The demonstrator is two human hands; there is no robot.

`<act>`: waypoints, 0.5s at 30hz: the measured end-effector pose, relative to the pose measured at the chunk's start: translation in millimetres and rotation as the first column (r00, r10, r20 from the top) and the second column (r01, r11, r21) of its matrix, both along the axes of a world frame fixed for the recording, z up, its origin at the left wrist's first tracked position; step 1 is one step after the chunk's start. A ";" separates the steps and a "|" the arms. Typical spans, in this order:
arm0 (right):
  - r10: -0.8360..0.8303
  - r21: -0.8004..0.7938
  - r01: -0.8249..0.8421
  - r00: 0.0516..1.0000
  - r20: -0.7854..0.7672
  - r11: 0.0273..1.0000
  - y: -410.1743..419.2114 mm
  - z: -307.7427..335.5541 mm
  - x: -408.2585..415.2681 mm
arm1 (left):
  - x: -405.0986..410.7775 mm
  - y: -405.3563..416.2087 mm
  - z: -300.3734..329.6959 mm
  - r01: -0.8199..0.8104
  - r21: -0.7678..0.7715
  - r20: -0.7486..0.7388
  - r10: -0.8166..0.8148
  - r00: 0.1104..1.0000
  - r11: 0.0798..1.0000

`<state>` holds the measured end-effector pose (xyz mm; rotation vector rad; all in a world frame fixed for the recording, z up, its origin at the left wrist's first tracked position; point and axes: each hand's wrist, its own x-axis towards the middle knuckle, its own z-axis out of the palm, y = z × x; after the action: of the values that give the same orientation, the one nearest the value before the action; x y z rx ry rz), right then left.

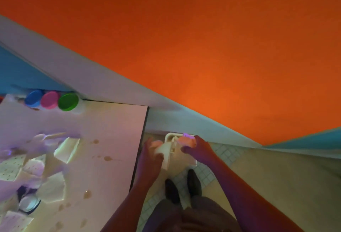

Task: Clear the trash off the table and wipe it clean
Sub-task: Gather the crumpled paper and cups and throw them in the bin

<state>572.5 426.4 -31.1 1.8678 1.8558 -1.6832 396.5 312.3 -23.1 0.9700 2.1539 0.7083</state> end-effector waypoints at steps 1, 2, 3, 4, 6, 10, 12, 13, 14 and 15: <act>-0.032 0.000 0.032 0.999 0.000 0.999 -4.5 1.4 4.3 | 0.1 2.8 -4.0 0.029 0.002 0.010 -0.029 1.000 1.000; -0.068 -0.008 0.068 0.998 0.008 0.998 -8.9 1.0 7.5 | -0.4 5.3 -10.0 0.059 0.011 0.020 -0.059 0.998 0.998; -0.093 -0.007 0.093 0.996 0.007 0.996 -12.1 -0.7 9.7 | -0.6 6.1 -14.6 0.080 0.027 0.022 -0.081 0.997 0.996; -0.137 -0.016 0.138 0.990 0.016 0.990 -16.5 -3.3 11.9 | -1.3 7.9 -21.3 0.117 0.039 0.024 -0.118 0.993 0.992; -0.186 -0.012 0.187 0.981 0.049 0.982 -22.4 -9.1 14.3 | 1.2 10.6 -27.2 0.160 0.036 0.023 -0.161 0.987 0.986; -0.254 -0.028 0.259 0.960 0.117 0.965 -30.1 -31.5 15.2 | 2.8 12.8 -54.1 0.240 -0.004 0.016 -0.240 0.971 0.971; -0.269 -0.032 0.276 0.953 0.140 0.961 -31.2 -45.5 14.4 | 3.6 14.6 -68.0 0.266 -0.026 -0.002 -0.266 0.964 0.964; -0.272 -0.026 0.279 0.951 0.151 0.960 -32.2 -54.1 15.0 | 4.8 14.1 -76.9 0.266 -0.038 -0.013 -0.267 0.964 0.963; -0.275 -0.020 0.281 0.949 0.157 0.959 -31.3 -57.0 14.6 | 4.9 15.5 -80.5 0.264 -0.038 -0.021 -0.265 0.964 0.964; -0.277 -0.028 0.286 0.946 0.169 0.958 -31.8 -68.4 15.0 | 6.0 15.6 -90.8 0.265 -0.044 -0.025 -0.266 0.964 0.963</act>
<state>587.5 394.7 -99.5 2.2621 1.5301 -1.5709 402.5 327.9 -113.9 1.2267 2.0042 0.5200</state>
